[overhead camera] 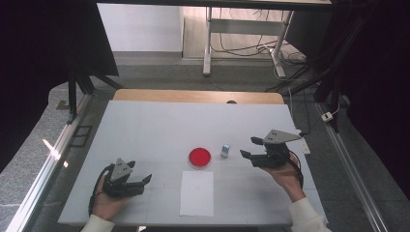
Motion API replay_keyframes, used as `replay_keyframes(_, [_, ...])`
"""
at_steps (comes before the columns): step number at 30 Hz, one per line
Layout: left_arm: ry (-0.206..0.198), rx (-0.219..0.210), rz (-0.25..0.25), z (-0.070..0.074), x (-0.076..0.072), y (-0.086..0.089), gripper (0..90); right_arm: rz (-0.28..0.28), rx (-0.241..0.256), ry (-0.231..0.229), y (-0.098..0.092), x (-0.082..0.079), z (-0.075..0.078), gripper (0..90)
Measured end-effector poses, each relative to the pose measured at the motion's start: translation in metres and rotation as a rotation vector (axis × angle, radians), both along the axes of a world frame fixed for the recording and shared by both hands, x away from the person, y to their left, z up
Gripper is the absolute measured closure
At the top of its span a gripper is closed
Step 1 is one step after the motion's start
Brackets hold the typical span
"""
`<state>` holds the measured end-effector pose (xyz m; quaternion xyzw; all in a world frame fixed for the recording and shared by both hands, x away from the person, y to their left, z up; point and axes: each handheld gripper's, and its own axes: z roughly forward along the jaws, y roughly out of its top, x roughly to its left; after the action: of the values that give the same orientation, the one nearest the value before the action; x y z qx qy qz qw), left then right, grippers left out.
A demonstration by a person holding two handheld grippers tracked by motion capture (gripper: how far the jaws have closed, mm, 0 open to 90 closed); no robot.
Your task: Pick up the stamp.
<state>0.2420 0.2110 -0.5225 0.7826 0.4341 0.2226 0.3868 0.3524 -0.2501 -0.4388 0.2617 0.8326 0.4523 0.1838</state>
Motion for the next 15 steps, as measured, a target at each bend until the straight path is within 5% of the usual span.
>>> replay_keyframes(15, [0.005, 0.004, -0.006, -0.001, 0.001, -0.001, 21.7, 0.053, -0.059, 0.031, 0.025, 0.019, 0.000, 33.1])
